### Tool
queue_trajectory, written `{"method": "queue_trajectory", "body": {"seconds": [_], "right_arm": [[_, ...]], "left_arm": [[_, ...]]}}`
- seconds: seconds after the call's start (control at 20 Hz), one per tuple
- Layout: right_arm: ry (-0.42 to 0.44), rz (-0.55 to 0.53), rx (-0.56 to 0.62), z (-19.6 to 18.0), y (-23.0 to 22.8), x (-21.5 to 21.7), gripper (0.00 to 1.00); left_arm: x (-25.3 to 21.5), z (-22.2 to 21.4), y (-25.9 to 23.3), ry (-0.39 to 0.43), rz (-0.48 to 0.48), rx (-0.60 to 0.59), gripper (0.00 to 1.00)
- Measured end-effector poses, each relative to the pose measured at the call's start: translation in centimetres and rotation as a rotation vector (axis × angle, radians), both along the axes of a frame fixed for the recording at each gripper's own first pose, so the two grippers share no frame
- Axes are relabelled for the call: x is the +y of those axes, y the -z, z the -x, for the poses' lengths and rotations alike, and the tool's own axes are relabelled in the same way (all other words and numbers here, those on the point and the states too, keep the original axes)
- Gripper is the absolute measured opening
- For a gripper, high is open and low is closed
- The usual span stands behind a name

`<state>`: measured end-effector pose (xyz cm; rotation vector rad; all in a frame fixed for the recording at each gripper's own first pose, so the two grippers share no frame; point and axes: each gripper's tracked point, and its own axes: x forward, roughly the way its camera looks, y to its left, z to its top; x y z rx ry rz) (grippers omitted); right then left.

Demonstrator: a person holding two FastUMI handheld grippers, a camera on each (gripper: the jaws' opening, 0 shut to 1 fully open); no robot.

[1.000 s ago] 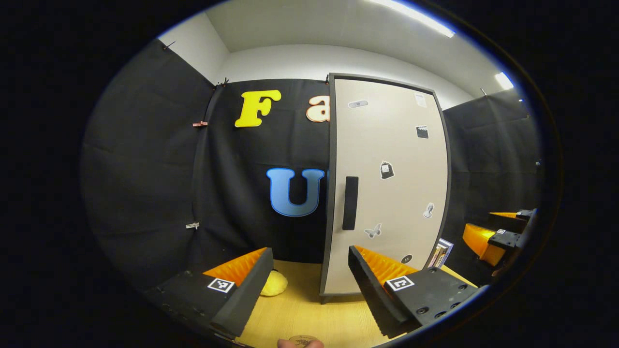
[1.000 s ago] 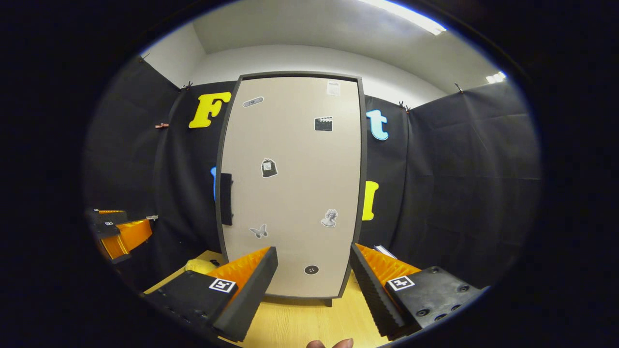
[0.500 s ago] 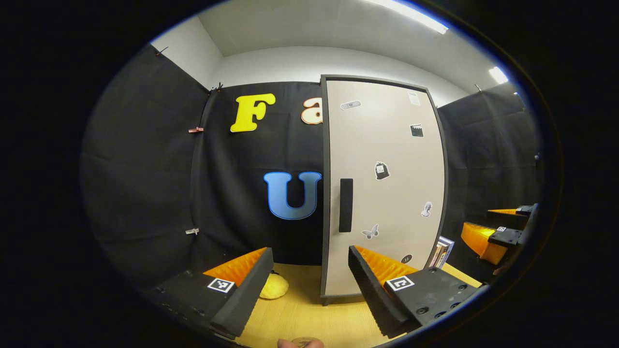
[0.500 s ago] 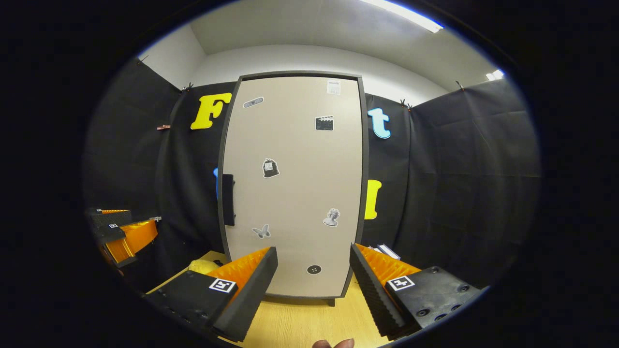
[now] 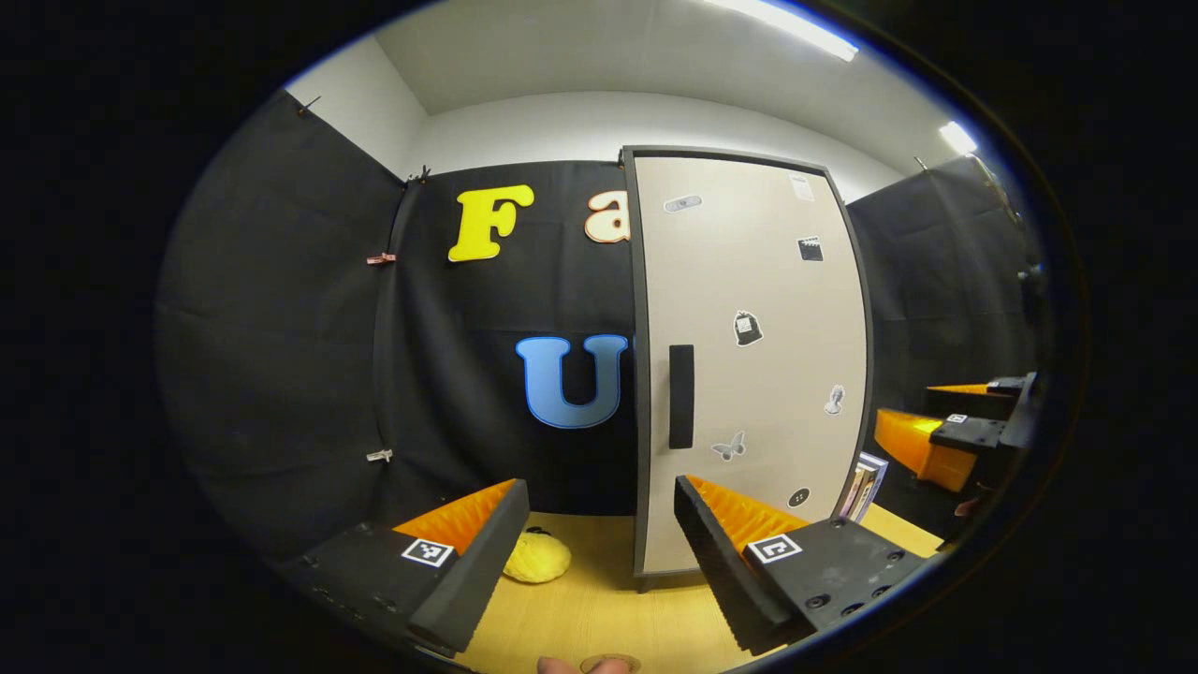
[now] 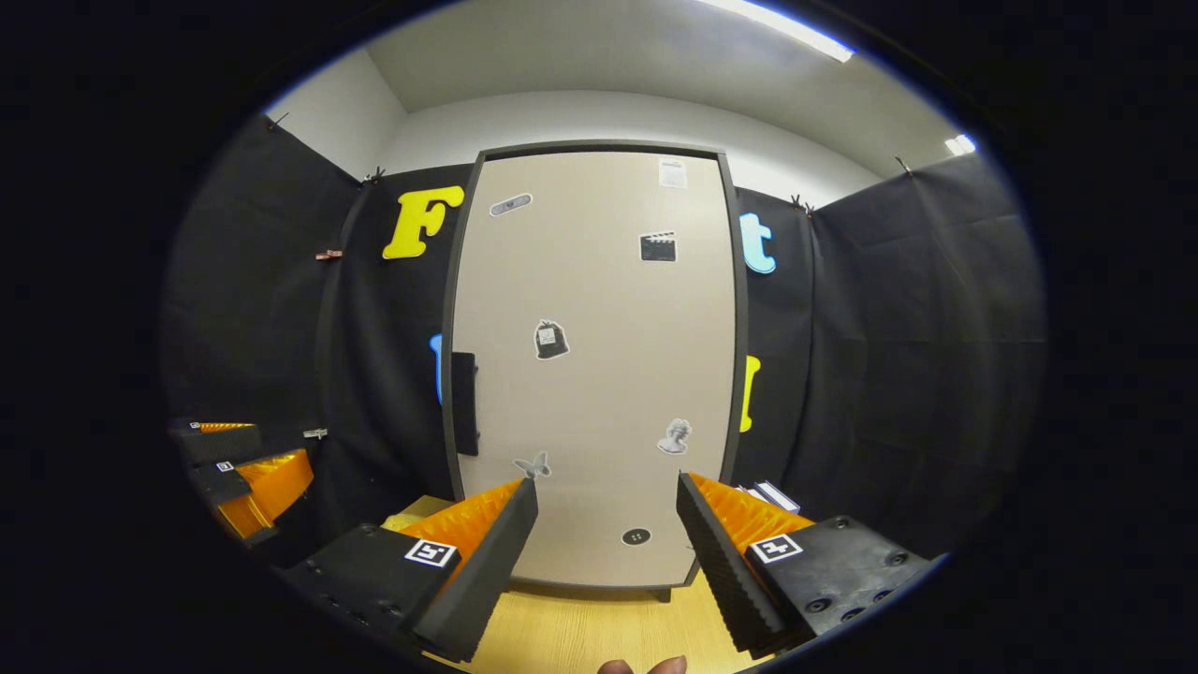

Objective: Open the cabinet door with the right hand, grasp the bottle in the cabinet with the left hand and place it on the coaster, then close the cabinet door with the right hand.

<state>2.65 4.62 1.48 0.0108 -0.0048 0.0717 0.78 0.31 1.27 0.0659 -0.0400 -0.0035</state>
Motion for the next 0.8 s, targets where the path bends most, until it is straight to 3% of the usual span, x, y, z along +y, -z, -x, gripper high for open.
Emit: {"method": "queue_trajectory", "body": {"seconds": [0.3,0.8], "right_arm": [[-0.092,-0.049,-0.024,-3.9,-1.5,6.3,0.97],[-0.112,-0.053,-0.046,-11.1,-1.7,13.4,0.97]], "left_arm": [[2.1,-0.3,0.3,-0.024,-0.003,-0.006,0.98],[5.0,-2.6,1.9,-0.024,0.032,0.011,0.98]]}}
